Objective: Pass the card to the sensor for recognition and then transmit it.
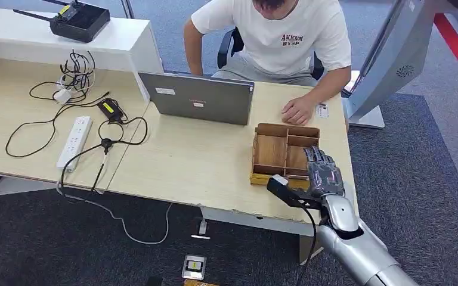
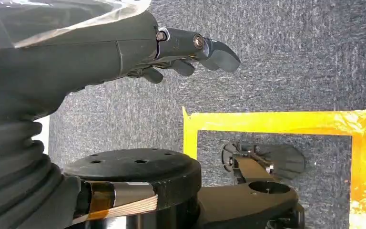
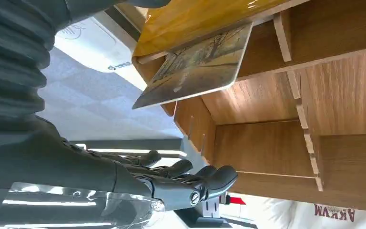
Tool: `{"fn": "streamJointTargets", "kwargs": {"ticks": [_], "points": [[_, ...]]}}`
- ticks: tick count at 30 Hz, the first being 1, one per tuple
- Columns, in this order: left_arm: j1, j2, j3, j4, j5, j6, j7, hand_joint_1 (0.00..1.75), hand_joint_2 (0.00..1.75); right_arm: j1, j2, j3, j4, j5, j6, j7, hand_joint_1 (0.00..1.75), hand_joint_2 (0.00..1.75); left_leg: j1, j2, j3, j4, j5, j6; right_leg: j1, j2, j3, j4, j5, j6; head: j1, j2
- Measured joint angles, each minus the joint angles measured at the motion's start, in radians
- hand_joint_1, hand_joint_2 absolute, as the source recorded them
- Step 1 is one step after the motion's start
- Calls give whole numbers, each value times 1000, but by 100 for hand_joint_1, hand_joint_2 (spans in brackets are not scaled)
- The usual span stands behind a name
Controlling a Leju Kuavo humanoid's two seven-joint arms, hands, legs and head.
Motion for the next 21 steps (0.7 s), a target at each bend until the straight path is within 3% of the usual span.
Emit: {"fn": "streamJointTargets", "kwargs": {"ticks": [8, 9, 10, 21], "points": [[0, 0, 0, 0, 0, 0, 0, 0, 175, 0, 0, 0, 0, 0, 0, 0, 0, 175, 0, 0, 0, 0, 0, 0, 0, 0, 0, 0, 0, 0, 0, 0], [0, 0, 0, 0, 0, 0, 0, 0, 175, -1, 0, 0, 0, 0, 0, 0, 10, 175, 0, 0, 0, 0, 0, 0, 0, 0, 0, 0, 0, 0, 0, 0], [0, 0, 0, 0, 0, 0, 0, 0, 175, -1, 0, 0, 0, 0, 0, 0, 173, 175, 0, 0, 0, 0, 0, 0, 0, 0, 0, 0, 0, 0, 0, 0], [1, 0, 0, -9, 10, 10, -3, 0, 175, -11, 10, 7, 2, -13, -2, -19, 175, 175, 0, 0, 0, 0, 0, 0, 0, 0, 0, 0, 0, 0, 0, 0]]}}
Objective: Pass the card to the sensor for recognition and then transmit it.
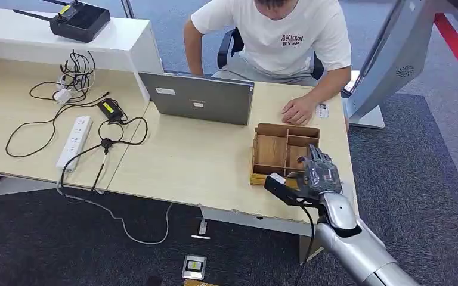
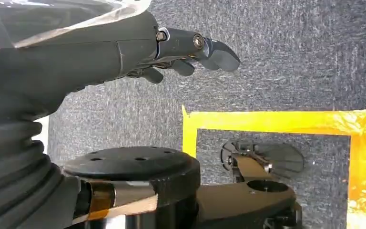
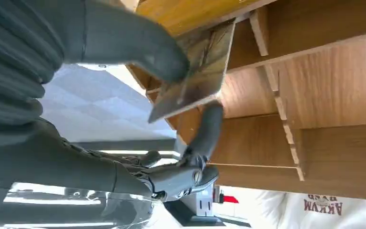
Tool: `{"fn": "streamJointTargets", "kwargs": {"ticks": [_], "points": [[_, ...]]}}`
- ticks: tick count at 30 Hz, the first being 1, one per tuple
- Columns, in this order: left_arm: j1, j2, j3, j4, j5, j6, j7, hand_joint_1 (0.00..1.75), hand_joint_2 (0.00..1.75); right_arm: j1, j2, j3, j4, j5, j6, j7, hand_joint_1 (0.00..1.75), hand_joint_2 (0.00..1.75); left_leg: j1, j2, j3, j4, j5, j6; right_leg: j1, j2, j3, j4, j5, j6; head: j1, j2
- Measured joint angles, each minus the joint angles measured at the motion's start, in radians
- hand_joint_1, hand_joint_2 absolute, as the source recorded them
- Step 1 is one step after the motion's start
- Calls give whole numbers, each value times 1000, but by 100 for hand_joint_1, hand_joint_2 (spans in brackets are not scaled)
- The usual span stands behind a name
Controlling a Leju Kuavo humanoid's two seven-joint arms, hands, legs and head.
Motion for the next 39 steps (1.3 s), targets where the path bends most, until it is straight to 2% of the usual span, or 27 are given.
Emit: {"fn": "streamJointTargets", "kwargs": {"ticks": [26, 30, 35, 39], "points": [[2, 1, 0, -10, -4, 7, -4, 0, 175, -18, 19, 20, 35, -25, -29, -28, 175, 175, 0, 0, 0, 0, 0, 0, 0, 0, 0, 0, 0, 0, 0, 0], [2, 1, 0, -14, -12, 11, -5, 0, 175, -17, 21, 19, 43, -23, -89, -24, 175, 175, 0, 0, 0, 0, 0, 0, 0, 0, 0, 0, 0, 0, 0, 0], [2, 1, -2, -14, -29, 9, -7, 0, 175, -23, 9, 13, 14, 16, -179, 26, 175, 175, 0, 0, 0, 0, 0, 0, 0, 0, 0, 0, 0, 0, 0, 0], [2, 1, -7, -14, -30, 9, -7, 0, 175, -53, -15, -13, -55, 58, -196, 61, 175, 175, 0, 0, 0, 0, 0, 0, 0, 0, 0, 0, 1, 1, 0, 0]]}}
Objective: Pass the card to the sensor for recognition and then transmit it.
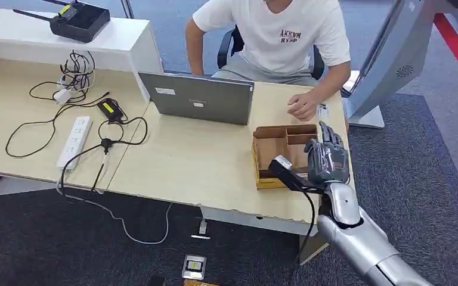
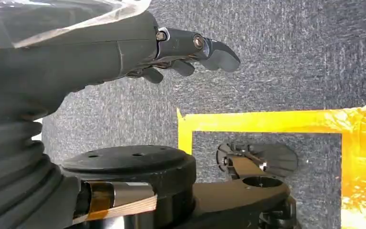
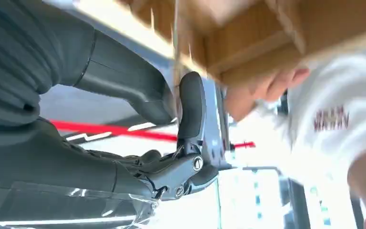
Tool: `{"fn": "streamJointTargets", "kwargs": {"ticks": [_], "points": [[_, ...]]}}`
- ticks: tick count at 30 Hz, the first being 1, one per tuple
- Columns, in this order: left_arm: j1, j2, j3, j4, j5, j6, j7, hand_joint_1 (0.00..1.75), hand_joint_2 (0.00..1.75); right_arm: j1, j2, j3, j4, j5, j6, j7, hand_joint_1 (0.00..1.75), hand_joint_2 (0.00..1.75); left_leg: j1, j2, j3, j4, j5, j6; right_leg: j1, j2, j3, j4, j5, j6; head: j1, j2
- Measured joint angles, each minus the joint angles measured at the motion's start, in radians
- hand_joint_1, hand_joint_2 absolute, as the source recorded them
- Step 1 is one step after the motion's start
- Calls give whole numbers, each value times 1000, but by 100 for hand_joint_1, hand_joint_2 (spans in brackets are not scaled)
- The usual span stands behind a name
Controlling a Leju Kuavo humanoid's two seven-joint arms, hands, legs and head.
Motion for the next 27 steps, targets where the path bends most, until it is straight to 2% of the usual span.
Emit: {"fn": "streamJointTargets", "kwargs": {"ticks": [3, 12, 22, 27], "points": [[1, 0, -3, 0, -9, 2, 0, 0, 175, -29, -24, -29, -67, 27, 10, 23, 175, 175, 0, 0, 0, 0, 0, 0, 0, 0, 0, 0, 0, 0, 0, 0], [1, 0, -16, -1, -19, 2, 9, 0, 175, -55, -64, -84, -200, 40, 36, 32, 175, 175, 0, 0, 0, 0, 0, 0, 0, 0, 0, 0, 0, 0, 0, 0], [1, 0, -18, -2, -20, 2, 10, 0, 175, -55, -80, -103, -254, 48, 38, 33, 175, 175, 0, 0, 0, 0, 0, 0, 0, 0, 0, 0, 0, 0, 0, 0], [1, 0, -19, -2, -21, -10, 15, 0, 175, -71, -80, -104, -274, 64, 87, 29, 175, 175, 0, 0, 0, 0, 0, 0, 0, 0, 0, 0, 0, 0, 0, 0]]}}
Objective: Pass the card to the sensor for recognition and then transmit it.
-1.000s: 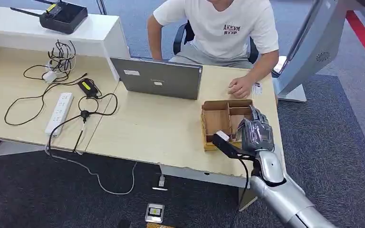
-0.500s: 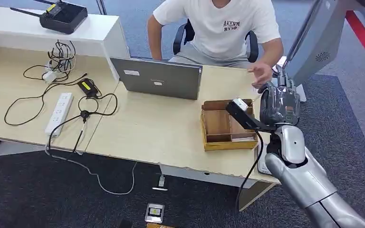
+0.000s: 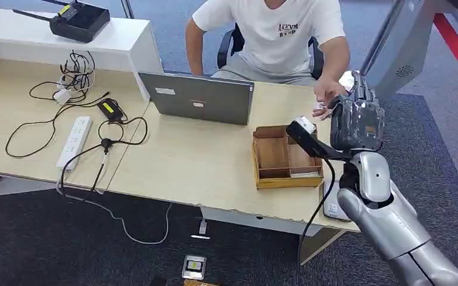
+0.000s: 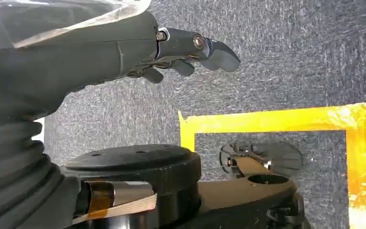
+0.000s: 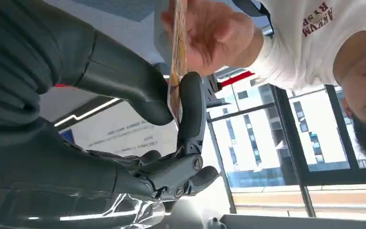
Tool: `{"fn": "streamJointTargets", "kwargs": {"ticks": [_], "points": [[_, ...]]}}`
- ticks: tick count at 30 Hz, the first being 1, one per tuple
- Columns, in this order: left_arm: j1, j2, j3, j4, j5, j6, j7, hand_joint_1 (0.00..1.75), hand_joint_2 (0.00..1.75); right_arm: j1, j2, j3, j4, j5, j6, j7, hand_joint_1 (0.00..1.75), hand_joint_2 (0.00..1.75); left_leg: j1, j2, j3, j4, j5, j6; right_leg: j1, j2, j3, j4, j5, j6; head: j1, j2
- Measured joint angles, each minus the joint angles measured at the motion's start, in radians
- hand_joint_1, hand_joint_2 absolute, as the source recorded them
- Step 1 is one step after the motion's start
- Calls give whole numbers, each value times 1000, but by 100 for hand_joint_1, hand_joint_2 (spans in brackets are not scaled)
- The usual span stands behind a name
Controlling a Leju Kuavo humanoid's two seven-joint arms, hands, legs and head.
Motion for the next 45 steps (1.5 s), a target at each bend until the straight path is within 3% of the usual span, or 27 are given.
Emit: {"fn": "streamJointTargets", "kwargs": {"ticks": [7, 12, 21, 26, 28, 29, 30, 31, 38, 39, 45], "points": [[-18, 0, -15, 0, -57, -23, 20, 0, 175, -104, 65, 21, 65, -16, 128, -58, 175, 175, 0, 0, -2, 0, 1, 0, 0, 0, -1, 1, 0, 0, 0, 0], [-42, 6, -33, 0, -115, -52, 56, 0, 175, -229, 129, 43, 255, -56, 109, -97, 175, 175, 0, -2, -4, 0, 4, 0, 0, -1, -3, 1, 1, 0, 0, 0], [-43, 8, -35, 0, -117, -52, 58, 0, 175, -238, 136, 45, 273, -55, 107, -98, 175, 175, 0, -2, -4, 0, 4, 0, 0, -1, -3, 2, 1, 0, 0, 0], [-52, 15, -60, 2, -164, -81, 87, 0, 175, -305, 186, 84, 481, -14, 108, -52, 175, 175, 0, -1, -5, 0, 4, 0, 0, -1, -5, 1, 2, -1, 0, 0], [-52, 15, -63, 2, -167, -81, 84, 0, 175, -307, 191, 89, 504, -17, 109, -50, 175, 175, 0, -1, -5, 0, 4, 0, 0, -1, -5, 1, 2, -1, 0, 0], [-52, 15, -64, 2, -167, -81, 83, 0, 175, -307, 191, 92, 514, -19, 109, -49, 143, 175, 0, -1, -5, 0, 4, 0, 0, -1, -5, 1, 2, -1, 0, 0], [-52, 16, -64, 3, -167, -81, 83, 0, 175, -308, 191, 95, 523, -19, 109, -48, 23, 175, 0, -1, -5, 0, 4, 0, 0, -1, -5, 1, 2, -1, 0, 0], [-52, 16, -64, 3, -169, -81, 83, 0, 175, -308, 192, 98, 531, -20, 109, -47, 2, 175, 0, -1, -5, 0, 4, 0, 0, -1, -5, 1, 2, -1, 0, 0], [-52, 16, -65, 3, -183, -81, 83, 0, 175, -305, 185, 111, 575, -37, 116, -20, 0, 175, 0, -1, -5, 0, 4, 0, 0, -1, -5, 1, 3, -1, 0, 0], [-52, 16, -65, 3, -185, -81, 84, 0, 175, -304, 183, 111, 579, -37, 113, -17, 0, 0, 0, -1, -5, 0, 4, 0, 0, -1, -6, 1, 3, -1, 0, 0], [-52, 17, -64, 3, -187, -75, 89, 0, 175, -302, 177, 113, 600, -37, 86, -17, 0, 0, 0, -1, -5, 0, 4, 0, 0, -1, -6, 1, 3, -1, 0, 0]]}}
